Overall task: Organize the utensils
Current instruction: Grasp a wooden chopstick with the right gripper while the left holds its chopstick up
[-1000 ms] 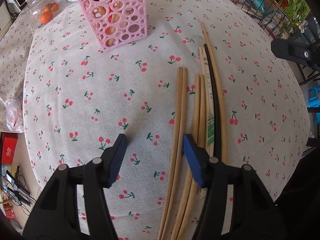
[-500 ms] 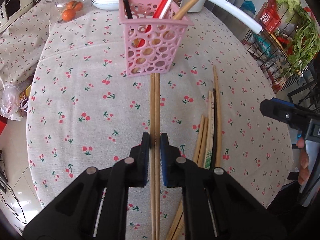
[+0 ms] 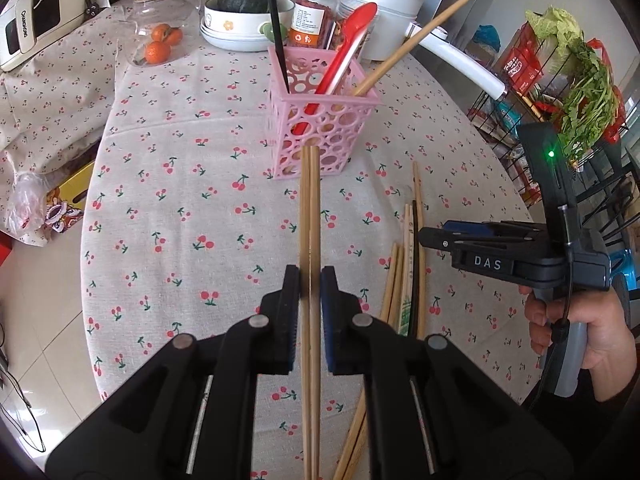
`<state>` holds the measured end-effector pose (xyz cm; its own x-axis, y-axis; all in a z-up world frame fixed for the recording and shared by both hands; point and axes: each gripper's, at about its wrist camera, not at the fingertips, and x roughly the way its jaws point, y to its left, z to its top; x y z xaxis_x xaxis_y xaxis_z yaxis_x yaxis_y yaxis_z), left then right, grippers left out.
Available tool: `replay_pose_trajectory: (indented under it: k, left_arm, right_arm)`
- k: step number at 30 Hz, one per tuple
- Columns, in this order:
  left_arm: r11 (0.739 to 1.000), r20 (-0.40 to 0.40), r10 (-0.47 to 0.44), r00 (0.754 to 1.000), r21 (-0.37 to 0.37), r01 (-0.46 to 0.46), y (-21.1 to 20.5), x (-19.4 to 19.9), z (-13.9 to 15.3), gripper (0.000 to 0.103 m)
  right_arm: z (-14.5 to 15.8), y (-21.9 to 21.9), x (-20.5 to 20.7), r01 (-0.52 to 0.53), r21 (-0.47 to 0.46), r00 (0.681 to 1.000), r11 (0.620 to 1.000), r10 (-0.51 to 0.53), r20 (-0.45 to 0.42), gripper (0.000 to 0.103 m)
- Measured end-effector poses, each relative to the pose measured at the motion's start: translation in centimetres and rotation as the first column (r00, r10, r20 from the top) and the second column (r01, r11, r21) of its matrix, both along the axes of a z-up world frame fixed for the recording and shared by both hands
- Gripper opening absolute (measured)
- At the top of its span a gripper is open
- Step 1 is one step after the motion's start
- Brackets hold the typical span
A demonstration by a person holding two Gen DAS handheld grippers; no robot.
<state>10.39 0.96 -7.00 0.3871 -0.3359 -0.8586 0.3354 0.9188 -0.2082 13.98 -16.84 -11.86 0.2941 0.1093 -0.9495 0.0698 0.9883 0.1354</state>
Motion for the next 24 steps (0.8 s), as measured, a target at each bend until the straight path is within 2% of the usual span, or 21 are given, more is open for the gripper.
replay_pose_trajectory:
  k: [4, 9, 11, 14, 16, 20, 24]
  left_arm:
    - [1.000, -0.018, -0.008, 1.000, 0.018, 0.008, 0.6, -0.2, -0.1, 0.012]
    - [0.996, -0.099, -0.033, 0.995, 0.073, 0.040, 0.5, -0.1, -2.0, 0.012]
    - [0.997, -0.124, -0.026, 0.992, 0.074, 0.036, 0.6, 0.2, -2.8, 0.012]
    - [0.996, -0.152, -0.010, 0.988, 0.083, 0.023, 0.6, 0.8, -3.7, 0.012]
    - [0.996, -0.174, -0.004, 0.985, 0.089, 0.020, 0.6, 1.2, -4.3, 0.012]
    - [0.996, -0.192, 0.006, 0.981, 0.088, 0.011, 0.4, 1.6, -4.8, 0.012]
    - [0.994, -0.191, 0.007, 0.982, 0.108, 0.014, -0.3, 2.1, -5.0, 0.012]
  right_arm:
    - [0.2, 0.5, 0.1, -0.014, -0.049, 1.000, 0.999, 0.014, -0.018, 0.033]
    - [0.2, 0.6, 0.0, 0.000, -0.129, 0.999, 0.992, -0.007, -0.053, 0.029]
    - [0.2, 0.3, 0.1, 0.010, -0.101, 0.999, 0.995, -0.014, -0.042, 0.029]
    - [0.3, -0.5, 0.5, 0.051, 0.011, 0.997, 0.999, -0.051, -0.058, 0.029]
    - [0.4, -0.8, 0.6, 0.065, 0.037, 0.996, 0.997, -0.062, -0.058, 0.029]
    - [0.7, -0.9, 1.0, 0.060, 0.062, 0.997, 0.996, -0.056, -0.054, 0.029]
    - [0.4, 0.1, 1.1, 0.021, 0.011, 0.998, 1.000, -0.020, -0.063, 0.029]
